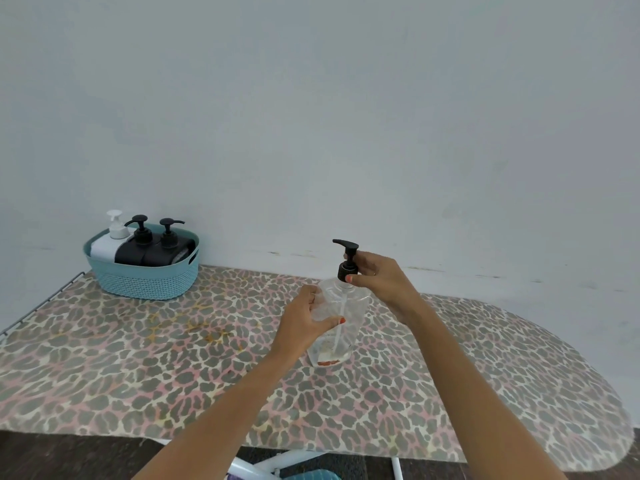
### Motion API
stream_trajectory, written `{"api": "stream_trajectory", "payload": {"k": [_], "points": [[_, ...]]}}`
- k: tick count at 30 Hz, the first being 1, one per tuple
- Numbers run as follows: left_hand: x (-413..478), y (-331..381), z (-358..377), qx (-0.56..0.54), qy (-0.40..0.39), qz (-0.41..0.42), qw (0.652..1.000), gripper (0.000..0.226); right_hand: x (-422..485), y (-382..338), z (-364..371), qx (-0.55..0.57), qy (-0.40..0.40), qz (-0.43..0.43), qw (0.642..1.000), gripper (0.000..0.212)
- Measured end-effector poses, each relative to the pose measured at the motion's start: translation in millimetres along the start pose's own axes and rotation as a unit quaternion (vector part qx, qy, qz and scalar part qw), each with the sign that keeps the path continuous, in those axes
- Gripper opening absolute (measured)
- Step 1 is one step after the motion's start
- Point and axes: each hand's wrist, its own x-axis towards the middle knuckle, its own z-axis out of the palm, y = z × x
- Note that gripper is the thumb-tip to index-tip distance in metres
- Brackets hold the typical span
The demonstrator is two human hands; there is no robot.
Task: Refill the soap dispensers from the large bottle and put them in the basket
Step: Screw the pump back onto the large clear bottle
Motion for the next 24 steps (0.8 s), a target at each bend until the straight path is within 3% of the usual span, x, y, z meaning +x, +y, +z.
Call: {"api": "stream_trajectory", "payload": {"k": [7,10,14,17,19,24], "points": [[-1,0,1,0.003,0.001,0.001,1.000,0.063,1,7,10,-0.003,0.119,-0.017,0.993,0.036],[0,0,1,0.004,0.000,-0.002,1.000,0.062,1,10,20,-0.044,0.172,-0.023,0.984,0.046],[-1,0,-1,0.006,-0.004,-0.005,1.000,0.061,-2,8,16,-0.026,0.076,-0.023,0.996,0.055],[-1,0,0,0.001,-0.002,-0.001,1.000,0.062,-3,9,8,0.039,0.026,-0.046,0.998,0.035],[-2,0,1,0.002,0.001,0.002,1.000,0.061,-1,10,9,0.023,0.063,-0.048,0.997,0.032],[-3,2,0,-0.010,-0.006,-0.004,1.000,0.061,6,13,28,-0.073,0.168,-0.042,0.982,0.052]]}}
